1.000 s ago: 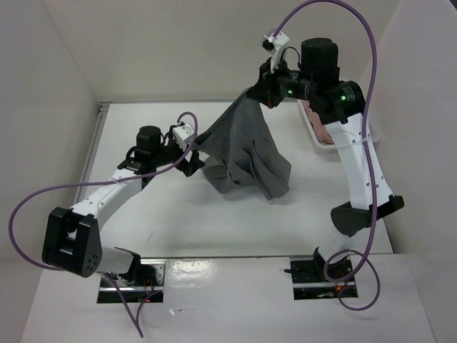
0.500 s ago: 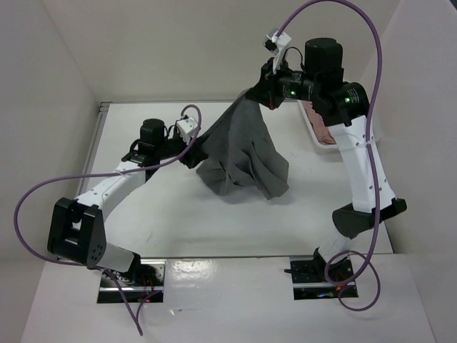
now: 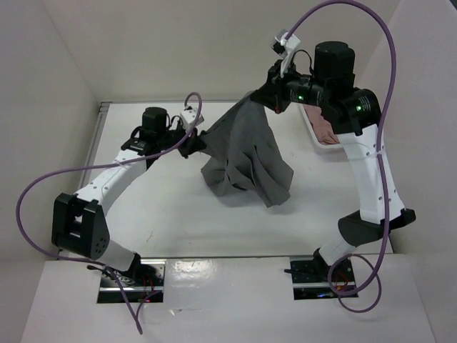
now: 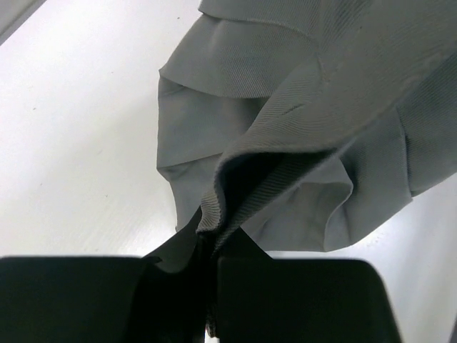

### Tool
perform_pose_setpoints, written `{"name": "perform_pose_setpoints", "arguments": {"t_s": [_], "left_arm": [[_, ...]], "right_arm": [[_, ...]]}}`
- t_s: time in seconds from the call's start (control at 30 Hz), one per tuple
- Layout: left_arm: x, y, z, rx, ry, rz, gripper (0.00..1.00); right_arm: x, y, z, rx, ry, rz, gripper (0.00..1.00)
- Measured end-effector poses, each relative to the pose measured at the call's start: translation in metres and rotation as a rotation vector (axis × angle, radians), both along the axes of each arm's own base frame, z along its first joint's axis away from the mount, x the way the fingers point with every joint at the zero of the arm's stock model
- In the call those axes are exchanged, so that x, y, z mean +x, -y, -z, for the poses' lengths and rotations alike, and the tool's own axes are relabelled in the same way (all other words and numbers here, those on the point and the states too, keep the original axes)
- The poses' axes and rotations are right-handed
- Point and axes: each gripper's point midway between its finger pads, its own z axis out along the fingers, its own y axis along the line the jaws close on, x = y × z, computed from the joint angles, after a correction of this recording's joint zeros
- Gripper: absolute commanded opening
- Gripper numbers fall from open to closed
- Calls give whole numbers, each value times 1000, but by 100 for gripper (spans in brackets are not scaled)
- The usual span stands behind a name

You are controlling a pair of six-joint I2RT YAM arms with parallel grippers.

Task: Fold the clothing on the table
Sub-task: Flatten the skirt out

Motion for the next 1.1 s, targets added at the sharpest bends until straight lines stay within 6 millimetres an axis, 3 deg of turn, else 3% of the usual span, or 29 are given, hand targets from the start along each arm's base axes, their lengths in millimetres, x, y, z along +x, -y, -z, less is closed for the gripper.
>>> {"name": "perform_pose_setpoints", "arguments": {"t_s": [0.07, 0.17, 0.3, 0.43, 0.53, 0.6, 0.7, 0.83, 1.1], "left_arm": [[-4, -6, -9, 4, -13, -10, 0], [-12, -22, -39, 1, 7, -45, 0], [-29, -48, -113, -23, 134, -109, 0], [-61, -69, -190, -46, 299, -171, 0], [-90, -78, -233, -54, 399, -202, 0], [-103, -82, -250, -49, 436, -210, 0], [-114, -85, -254, -29, 424, -219, 0], [-118, -89, -233, 23, 346, -222, 0], [-143, -92, -209, 129, 297, -142, 0]], "right_arm": [[-2, 3, -1, -3, 9, 9, 0], [-6, 10, 4, -22, 10, 37, 0], [-10, 24, 13, -55, 11, 96, 0], [-16, 43, 19, -94, 35, 178, 0], [-27, 54, 15, -97, 73, 207, 0], [-37, 54, 8, -77, 110, 202, 0], [-52, 57, -4, -44, 164, 193, 0], [-63, 60, -15, -15, 201, 174, 0], [-71, 56, -4, -10, 165, 115, 0]]}}
